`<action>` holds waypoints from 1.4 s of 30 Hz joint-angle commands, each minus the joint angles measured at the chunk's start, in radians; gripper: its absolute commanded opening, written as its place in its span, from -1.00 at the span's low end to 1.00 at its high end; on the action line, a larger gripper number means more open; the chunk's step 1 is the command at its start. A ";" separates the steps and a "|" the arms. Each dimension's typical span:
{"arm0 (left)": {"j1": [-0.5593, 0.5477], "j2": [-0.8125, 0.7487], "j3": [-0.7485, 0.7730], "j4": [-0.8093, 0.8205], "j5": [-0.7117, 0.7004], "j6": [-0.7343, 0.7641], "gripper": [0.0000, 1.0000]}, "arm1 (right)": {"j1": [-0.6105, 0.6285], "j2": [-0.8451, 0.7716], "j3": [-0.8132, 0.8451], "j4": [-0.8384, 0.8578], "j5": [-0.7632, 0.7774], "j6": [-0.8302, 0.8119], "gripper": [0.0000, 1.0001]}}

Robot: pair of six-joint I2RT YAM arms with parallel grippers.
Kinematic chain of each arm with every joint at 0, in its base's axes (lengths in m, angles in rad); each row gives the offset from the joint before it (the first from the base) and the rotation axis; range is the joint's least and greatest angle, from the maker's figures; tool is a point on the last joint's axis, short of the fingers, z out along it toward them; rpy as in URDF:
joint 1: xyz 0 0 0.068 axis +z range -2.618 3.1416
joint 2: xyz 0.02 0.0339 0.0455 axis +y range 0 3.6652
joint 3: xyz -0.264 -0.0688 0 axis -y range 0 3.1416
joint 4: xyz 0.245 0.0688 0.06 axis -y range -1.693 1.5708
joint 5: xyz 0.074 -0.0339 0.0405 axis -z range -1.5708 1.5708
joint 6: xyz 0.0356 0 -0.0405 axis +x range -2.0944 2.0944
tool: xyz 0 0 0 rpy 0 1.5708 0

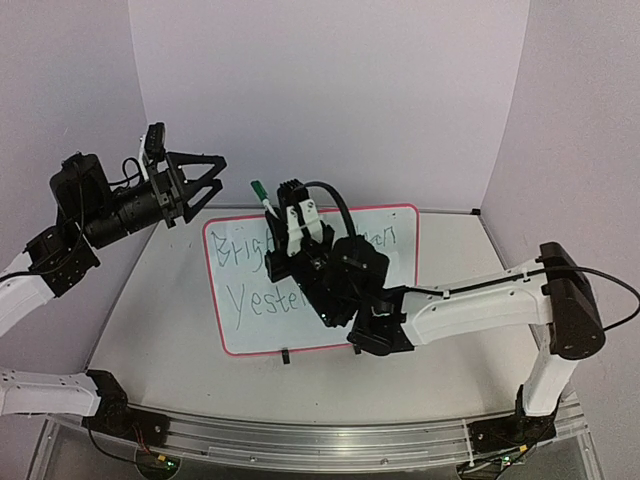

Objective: Write a sentence on the whiteboard
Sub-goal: Pass from the right arm to the left

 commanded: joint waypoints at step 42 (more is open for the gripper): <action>0.001 0.143 0.071 0.018 0.335 0.081 -0.83 | 0.030 -0.177 -0.152 0.086 -0.329 0.042 -1.00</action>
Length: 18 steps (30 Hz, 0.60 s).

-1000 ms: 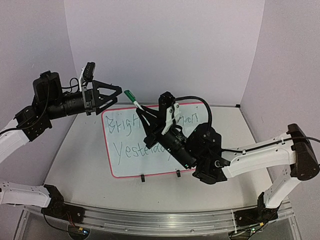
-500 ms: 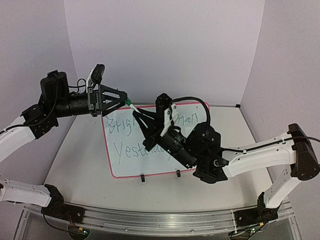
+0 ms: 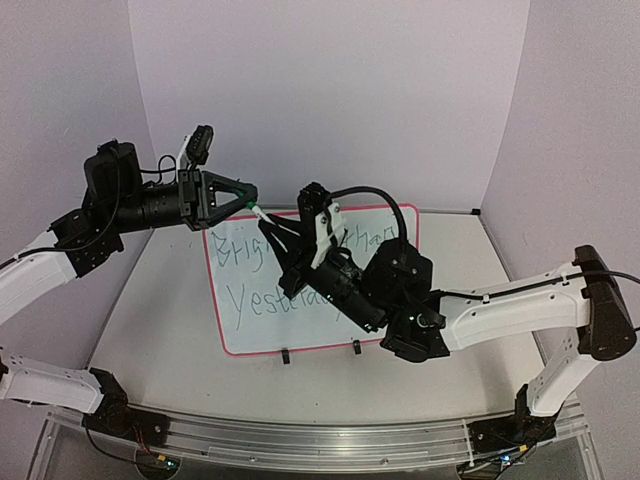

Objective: Write a sentence on the whiteboard
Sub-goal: Pass from the right arm to the left

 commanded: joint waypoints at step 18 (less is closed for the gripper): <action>-0.031 -0.008 -0.073 0.052 0.032 -0.040 -1.00 | -0.012 0.180 0.247 0.094 0.095 -0.094 -1.00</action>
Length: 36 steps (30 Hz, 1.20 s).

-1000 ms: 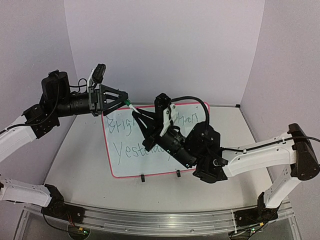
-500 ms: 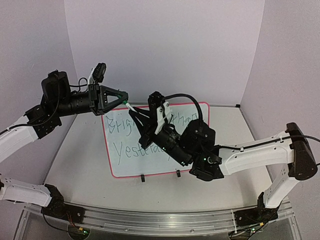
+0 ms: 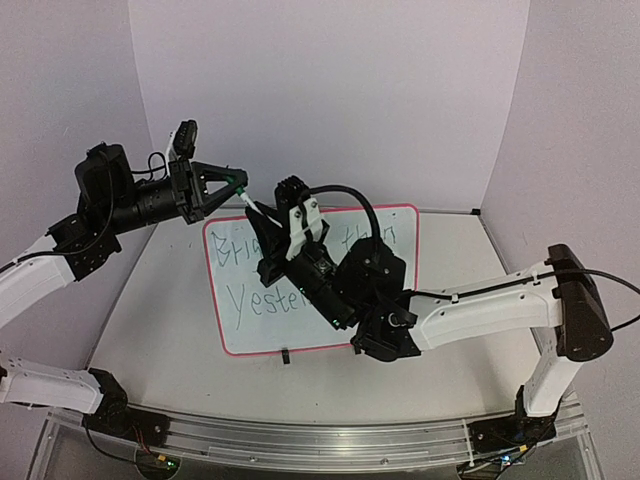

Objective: Write a sentence on the whiteboard
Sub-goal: Pass from the right arm to the left, then put down the whiteboard marker at the center of the board.

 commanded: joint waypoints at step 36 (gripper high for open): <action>0.618 0.510 0.844 -0.755 -0.230 0.505 -1.00 | -0.303 -0.503 0.139 -1.159 0.374 0.224 0.96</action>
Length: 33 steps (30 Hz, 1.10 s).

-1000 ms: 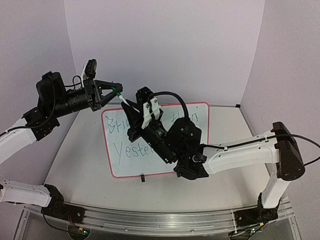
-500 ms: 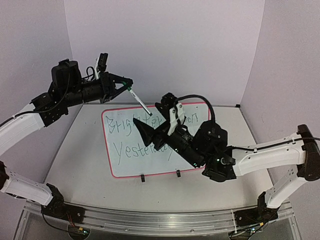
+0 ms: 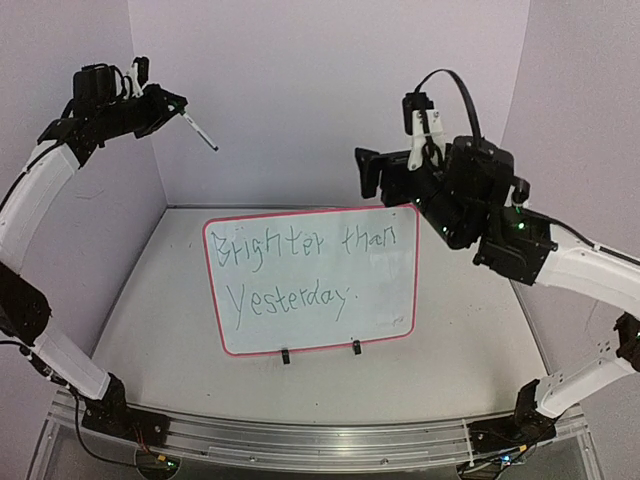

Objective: Write a sentence on the whiteboard
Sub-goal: Put down the whiteboard marker at the center of the board.

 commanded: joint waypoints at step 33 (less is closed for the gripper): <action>0.128 0.612 -0.214 -0.534 -0.328 0.389 -0.47 | -0.852 0.007 -0.231 -0.542 -0.431 0.355 0.96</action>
